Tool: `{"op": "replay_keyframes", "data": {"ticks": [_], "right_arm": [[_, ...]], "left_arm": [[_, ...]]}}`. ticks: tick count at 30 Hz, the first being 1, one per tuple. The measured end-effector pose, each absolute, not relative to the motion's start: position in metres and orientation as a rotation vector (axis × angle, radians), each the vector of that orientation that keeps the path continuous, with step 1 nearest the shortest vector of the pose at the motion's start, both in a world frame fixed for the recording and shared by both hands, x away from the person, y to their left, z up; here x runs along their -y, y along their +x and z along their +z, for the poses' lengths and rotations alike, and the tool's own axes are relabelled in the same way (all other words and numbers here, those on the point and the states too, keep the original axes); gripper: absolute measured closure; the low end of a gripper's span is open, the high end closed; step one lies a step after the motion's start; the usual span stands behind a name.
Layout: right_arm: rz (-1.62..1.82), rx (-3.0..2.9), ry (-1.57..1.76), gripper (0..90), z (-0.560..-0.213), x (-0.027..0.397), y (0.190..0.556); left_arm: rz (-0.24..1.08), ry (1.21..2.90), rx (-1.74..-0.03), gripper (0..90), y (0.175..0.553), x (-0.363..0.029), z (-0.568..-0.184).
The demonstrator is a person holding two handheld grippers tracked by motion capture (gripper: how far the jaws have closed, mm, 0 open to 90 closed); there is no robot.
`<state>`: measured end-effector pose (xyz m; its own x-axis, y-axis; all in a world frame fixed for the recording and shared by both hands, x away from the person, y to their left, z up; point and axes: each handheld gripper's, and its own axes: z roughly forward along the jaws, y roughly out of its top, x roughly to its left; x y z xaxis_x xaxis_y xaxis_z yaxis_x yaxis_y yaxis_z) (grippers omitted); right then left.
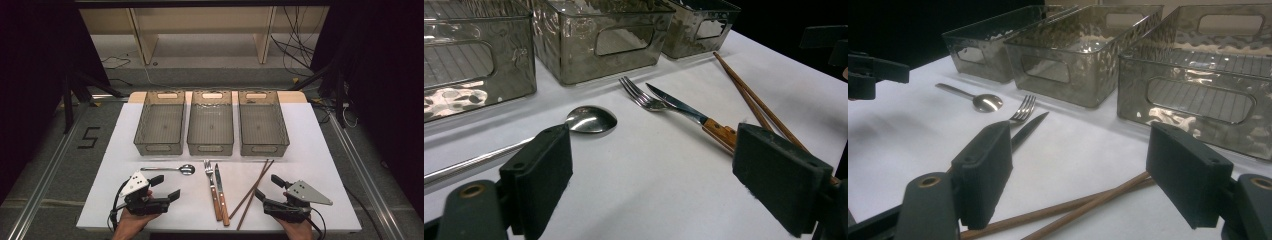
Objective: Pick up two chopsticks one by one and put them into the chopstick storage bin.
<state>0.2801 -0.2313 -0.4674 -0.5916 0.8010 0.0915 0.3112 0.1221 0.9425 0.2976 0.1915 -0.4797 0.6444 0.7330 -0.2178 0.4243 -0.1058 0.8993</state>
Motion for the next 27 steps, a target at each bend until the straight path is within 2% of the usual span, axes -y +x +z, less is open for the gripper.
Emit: {"op": "replay_keyframes", "data": {"ticks": [11, 27], "right_arm": [[1.396, -1.990, 1.103, 28.1, -0.466, 0.228, 0.281], [1.125, -2.218, 1.149, 31.6, -0.447, 0.215, 0.286]], "left_arm": [[0.344, 1.741, -0.941, 16.0, 0.298, -0.191, -0.480], [0.350, 1.752, -0.938, 16.0, 0.298, -0.190, -0.480]]}}
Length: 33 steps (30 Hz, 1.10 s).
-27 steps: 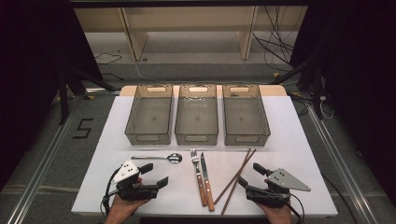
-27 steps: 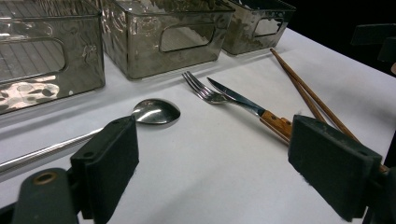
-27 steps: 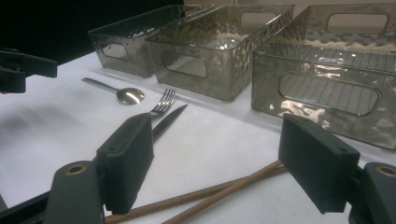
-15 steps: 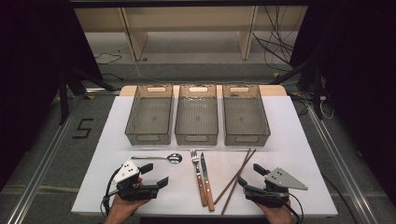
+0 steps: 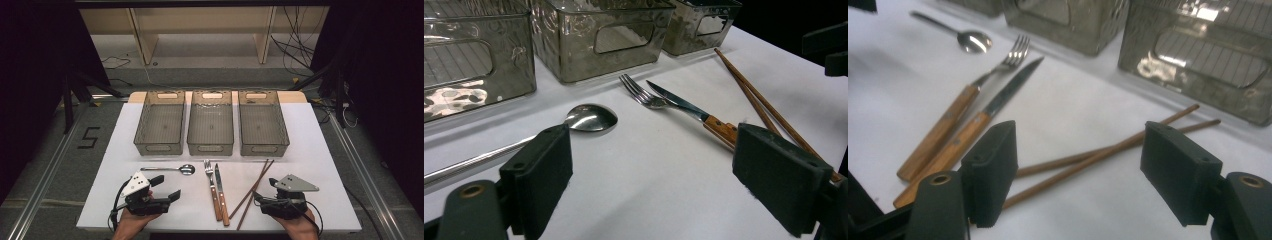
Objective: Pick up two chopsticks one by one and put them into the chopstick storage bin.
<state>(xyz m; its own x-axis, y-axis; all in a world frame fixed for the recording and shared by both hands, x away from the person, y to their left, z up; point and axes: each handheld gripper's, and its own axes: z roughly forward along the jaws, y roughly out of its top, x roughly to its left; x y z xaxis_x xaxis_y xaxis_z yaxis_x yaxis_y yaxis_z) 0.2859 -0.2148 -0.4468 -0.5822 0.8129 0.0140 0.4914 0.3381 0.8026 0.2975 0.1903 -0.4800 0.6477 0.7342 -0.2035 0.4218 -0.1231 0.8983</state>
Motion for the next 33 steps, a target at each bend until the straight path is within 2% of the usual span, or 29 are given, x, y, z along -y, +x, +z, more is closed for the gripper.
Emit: {"op": "replay_keyframes", "data": {"ticks": [12, 26, 33], "right_arm": [[1.099, -2.269, 1.110, 33.2, -0.446, 0.208, 0.286], [0.950, -2.650, 0.571, 33.6, -0.426, 0.197, 0.301], [0.814, -2.725, 0.438, 33.6, -0.420, 0.193, 0.318]], "left_arm": [[0.352, 1.752, -0.947, 16.0, 0.298, -0.190, -0.480], [0.351, 1.757, -0.954, 16.1, 0.299, -0.189, -0.482], [0.349, 1.759, -0.950, 16.0, 0.299, -0.189, -0.482]]}}
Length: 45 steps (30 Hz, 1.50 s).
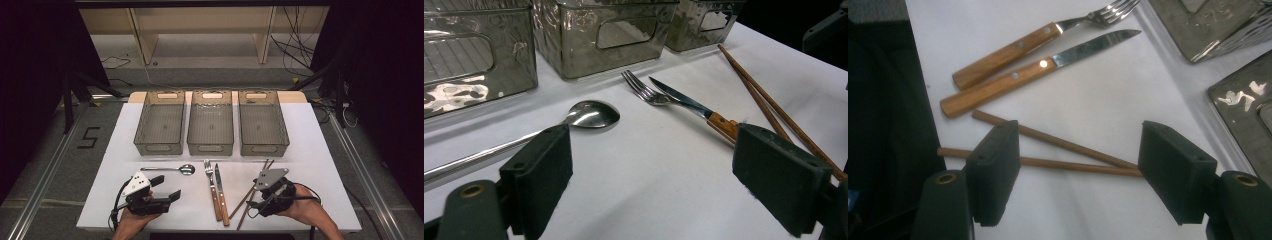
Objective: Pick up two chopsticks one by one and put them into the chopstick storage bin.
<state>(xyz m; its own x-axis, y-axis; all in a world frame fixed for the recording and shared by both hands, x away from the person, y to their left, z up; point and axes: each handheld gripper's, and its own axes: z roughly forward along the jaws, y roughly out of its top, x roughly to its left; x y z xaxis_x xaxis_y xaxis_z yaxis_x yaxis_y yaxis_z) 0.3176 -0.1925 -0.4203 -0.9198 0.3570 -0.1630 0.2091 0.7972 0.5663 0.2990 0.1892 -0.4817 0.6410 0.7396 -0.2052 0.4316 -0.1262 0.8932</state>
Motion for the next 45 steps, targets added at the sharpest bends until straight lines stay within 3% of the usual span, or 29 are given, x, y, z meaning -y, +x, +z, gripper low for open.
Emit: {"op": "replay_keyframes", "data": {"ticks": [14, 29, 45], "right_arm": [[0.612, -2.848, 0.259, 35.2, -0.428, 0.188, 0.349], [0.511, -2.967, -0.030, 43.6, -0.439, 0.170, 0.332], [0.402, -3.031, -0.152, 46.5, -0.454, 0.156, 0.332]], "left_arm": [[0.347, 1.763, -0.955, 16.0, 0.299, -0.189, -0.482], [0.348, 1.770, -0.953, 16.1, 0.300, -0.189, -0.482], [0.346, 1.775, -0.956, 16.1, 0.300, -0.188, -0.483]]}}
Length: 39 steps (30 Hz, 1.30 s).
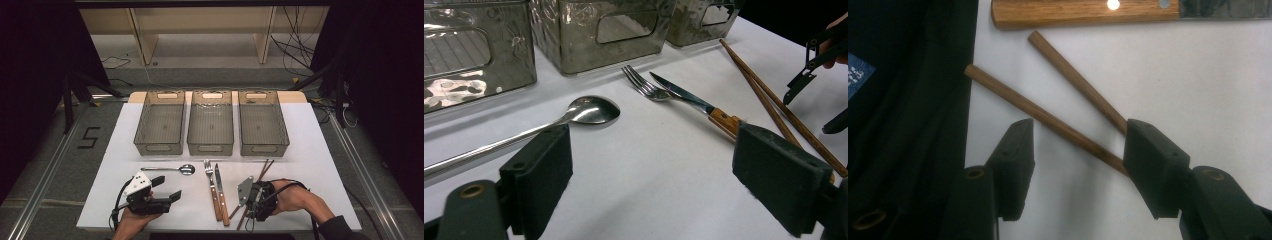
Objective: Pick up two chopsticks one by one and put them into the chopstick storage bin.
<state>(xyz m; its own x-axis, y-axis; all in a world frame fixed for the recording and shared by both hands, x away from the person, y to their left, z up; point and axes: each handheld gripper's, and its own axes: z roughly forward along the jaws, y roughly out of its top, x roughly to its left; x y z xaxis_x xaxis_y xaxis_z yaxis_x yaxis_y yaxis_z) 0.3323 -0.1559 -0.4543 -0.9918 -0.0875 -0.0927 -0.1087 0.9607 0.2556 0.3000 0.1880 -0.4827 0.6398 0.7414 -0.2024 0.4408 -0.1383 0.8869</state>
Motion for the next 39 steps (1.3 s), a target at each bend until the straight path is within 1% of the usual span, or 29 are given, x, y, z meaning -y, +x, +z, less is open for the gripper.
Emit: {"op": "replay_keyframes", "data": {"ticks": [6, 11, 15, 29, 35, 39], "right_arm": [[0.352, -3.032, -0.184, 46.6, -0.461, 0.153, 0.334], [0.338, -3.049, -0.172, 49.5, -0.462, 0.154, 0.335], [0.339, -3.052, -0.184, 54.0, -0.462, 0.154, 0.335], [0.255, -3.067, -0.250, 65.7, -0.460, 0.152, 0.330], [0.197, -3.095, -0.299, 74.0, -0.459, 0.155, 0.327], [0.187, -3.091, -0.326, 76.3, -0.460, 0.156, 0.323]], "left_arm": [[0.346, 1.775, -0.956, 16.1, 0.300, -0.188, -0.483], [0.346, 1.776, -0.956, 16.1, 0.300, -0.188, -0.483], [0.346, 1.776, -0.957, 16.1, 0.300, -0.188, -0.483], [0.346, 1.777, -0.957, 16.1, 0.300, -0.188, -0.483], [0.344, 1.775, -0.959, 16.1, 0.300, -0.188, -0.483], [0.346, 1.778, -0.958, 16.1, 0.300, -0.188, -0.483]]}}
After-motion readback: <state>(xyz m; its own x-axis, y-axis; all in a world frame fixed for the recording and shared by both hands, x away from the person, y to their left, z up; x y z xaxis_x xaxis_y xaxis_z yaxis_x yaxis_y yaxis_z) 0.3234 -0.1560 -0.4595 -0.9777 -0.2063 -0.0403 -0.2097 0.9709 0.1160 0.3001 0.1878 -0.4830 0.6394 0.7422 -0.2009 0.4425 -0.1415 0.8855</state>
